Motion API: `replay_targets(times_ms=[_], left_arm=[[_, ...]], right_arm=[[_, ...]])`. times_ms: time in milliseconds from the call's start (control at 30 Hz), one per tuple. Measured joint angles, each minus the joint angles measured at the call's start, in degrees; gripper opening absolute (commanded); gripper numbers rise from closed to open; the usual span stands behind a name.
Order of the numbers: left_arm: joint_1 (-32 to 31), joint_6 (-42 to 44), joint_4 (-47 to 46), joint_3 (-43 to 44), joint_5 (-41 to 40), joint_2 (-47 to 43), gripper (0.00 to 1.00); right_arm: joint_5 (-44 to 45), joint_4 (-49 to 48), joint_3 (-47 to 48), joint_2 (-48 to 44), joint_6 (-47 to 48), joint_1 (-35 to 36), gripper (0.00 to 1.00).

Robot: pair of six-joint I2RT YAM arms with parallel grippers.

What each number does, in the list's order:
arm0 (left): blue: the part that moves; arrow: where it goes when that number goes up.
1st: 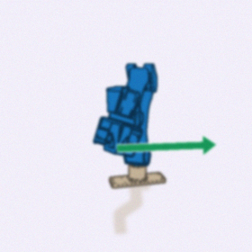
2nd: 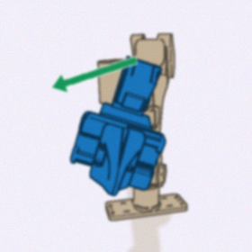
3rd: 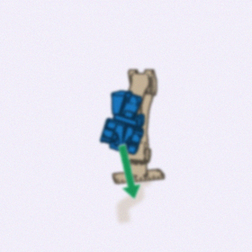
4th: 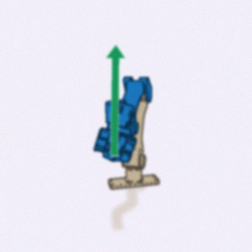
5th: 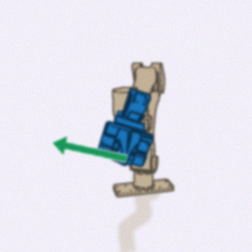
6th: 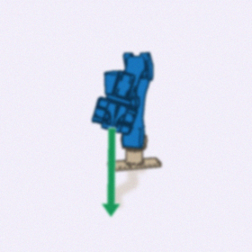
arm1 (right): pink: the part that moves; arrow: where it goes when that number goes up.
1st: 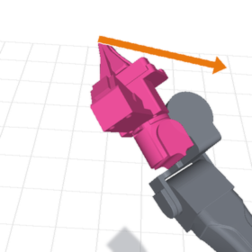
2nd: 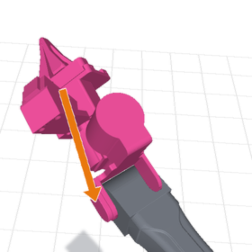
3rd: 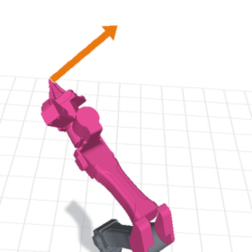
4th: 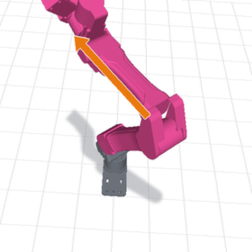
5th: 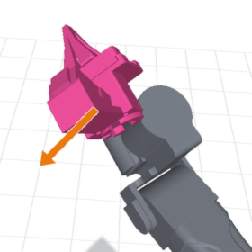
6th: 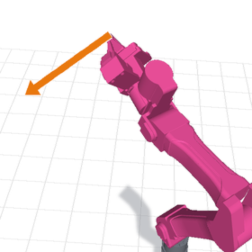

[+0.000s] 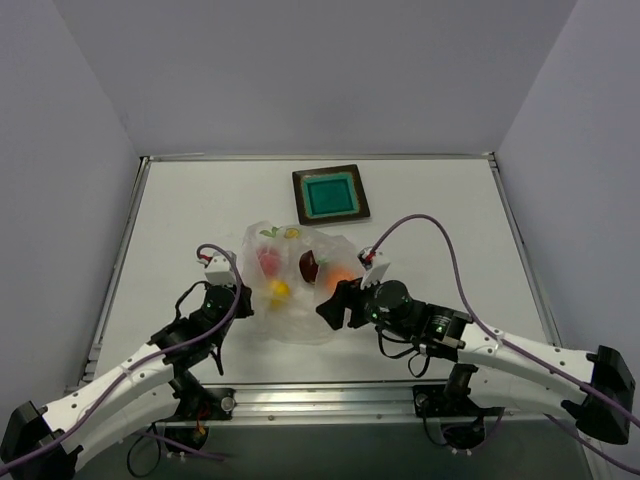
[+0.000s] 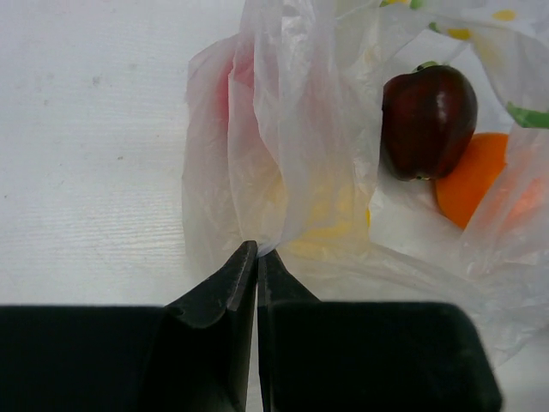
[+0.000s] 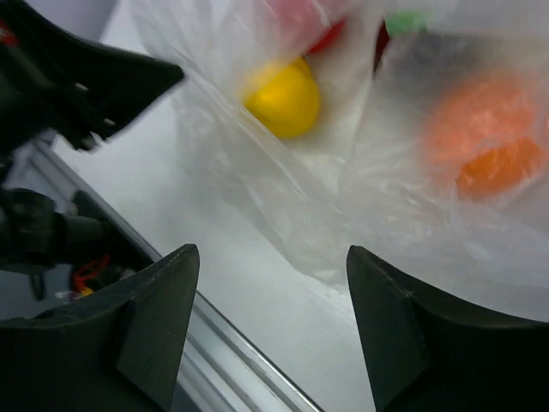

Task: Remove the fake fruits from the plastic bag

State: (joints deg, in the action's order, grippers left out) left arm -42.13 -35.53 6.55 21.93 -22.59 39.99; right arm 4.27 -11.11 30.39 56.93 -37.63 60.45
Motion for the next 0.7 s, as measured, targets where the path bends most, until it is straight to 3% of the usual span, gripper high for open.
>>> replay_targets(times_ms=[33, 100, 133, 233, 267, 433, 500, 600, 700], left_arm=[[0.00, 0.02, -0.57, 0.00, 0.33, -0.24, 0.02], [0.00, 0.13, -1.40, -0.02, 1.01, -0.83, 0.02], [0.00, 0.22, -1.70, -0.02, 1.40, -1.25, 0.02], [0.00, 0.44, -2.25, -0.13, 2.21, -2.73, 0.02], [0.00, 0.52, -2.32, -0.13, 2.38, -3.32, 0.02], [0.00, 0.85, -2.32, -0.44, 3.19, -6.73, 0.02], [0.00, 0.83, -2.25, -1.01, 3.19, -7.89, 0.02], [0.00, 0.55, -1.97, -2.54, 3.15, -9.16, 0.03], [0.00, -0.07, -1.49, -4.68, 3.10, -10.29, 0.02]], right_arm=[[0.00, 0.70, 1.42, -2.08, 0.44, 0.00, 0.49], [-0.22, 1.31, 4.59, -4.42, 1.75, 0.00, 0.31], [-0.42, 1.22, 6.23, -4.52, 2.25, 0.00, 0.15], [-0.68, -0.02, 10.91, -1.09, 4.83, 0.02, 0.00], [-0.44, -0.55, 12.46, 1.31, 5.86, 0.00, 0.00], [1.60, -3.69, 20.65, 20.55, 10.71, -0.72, 0.03], [1.46, -4.83, 21.42, 26.47, 11.76, -1.40, 0.14], [1.16, -5.27, 21.77, 32.52, 12.94, -2.38, 0.45], [-0.09, -5.66, 23.15, 37.18, 13.75, -2.82, 0.60]])
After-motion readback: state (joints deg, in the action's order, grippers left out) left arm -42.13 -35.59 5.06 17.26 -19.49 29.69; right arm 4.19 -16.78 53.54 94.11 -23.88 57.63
